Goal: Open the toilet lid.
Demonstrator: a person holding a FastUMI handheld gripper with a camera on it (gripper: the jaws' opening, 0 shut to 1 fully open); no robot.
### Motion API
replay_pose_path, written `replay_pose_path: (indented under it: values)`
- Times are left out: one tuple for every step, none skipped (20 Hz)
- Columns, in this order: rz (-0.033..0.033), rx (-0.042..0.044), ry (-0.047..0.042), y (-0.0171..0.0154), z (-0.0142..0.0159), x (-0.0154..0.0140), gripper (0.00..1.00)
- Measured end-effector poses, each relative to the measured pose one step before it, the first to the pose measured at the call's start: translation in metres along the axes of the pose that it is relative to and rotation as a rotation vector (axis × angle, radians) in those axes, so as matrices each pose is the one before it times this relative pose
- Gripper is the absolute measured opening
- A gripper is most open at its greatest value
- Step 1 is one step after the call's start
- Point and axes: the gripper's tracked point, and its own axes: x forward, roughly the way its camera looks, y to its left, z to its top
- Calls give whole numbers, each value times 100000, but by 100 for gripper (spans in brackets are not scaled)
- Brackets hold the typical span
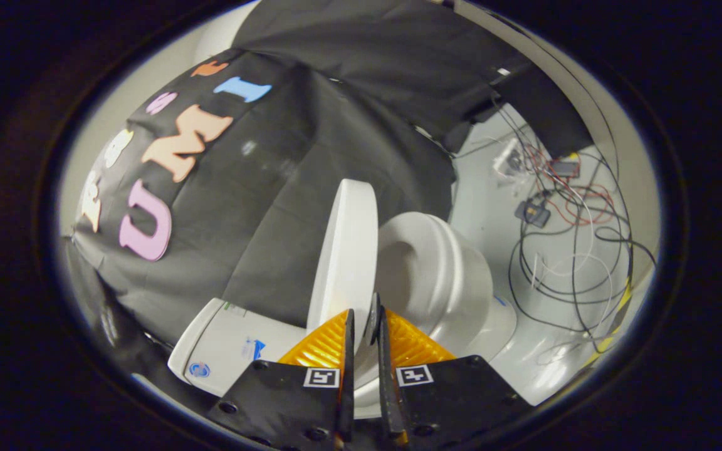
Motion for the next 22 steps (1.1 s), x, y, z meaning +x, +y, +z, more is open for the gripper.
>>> replay_pose_path:
  values:
    - [2788,-1299,-956,1475,359,-166,19]
    - [3469,-873,-1033,1585,301,-229,19]
    - [3363,-1689,-564,1659,270,-51,19]
    - [2318,-2829,-4,1398,3,65,18]
    - [1279,-3721,726,1297,-53,157,18]
    - [1056,-3597,634,1114,-5,39,18]
    - [1400,-3124,741,1084,153,49,18]
    - [1832,-3103,662,1093,-61,-45,18]
    - [1623,-2836,1150,904,5,107,18]
    - [1166,-2515,872,767,4,29,18]
    - [1315,-2132,702,744,153,199,18]
    - [2404,-2380,401,902,-103,-52,18]
    - [3225,-2492,612,1073,91,124,18]
    - [2893,-1732,319,1064,30,154,18]
    - [2024,-1773,228,948,146,347,18]
    - [1783,-2211,564,933,-180,158,18]
    - [1772,-3051,641,941,4,292,18]
    - [2096,-3289,827,1016,-63,336,18]
    - [2798,-3137,995,1132,-48,357,19]
    - [2429,-2460,1301,1208,-180,449,20]
    - [2058,-2165,1383,947,-38,577,21]
    - [2008,-1919,766,966,75,471,23]
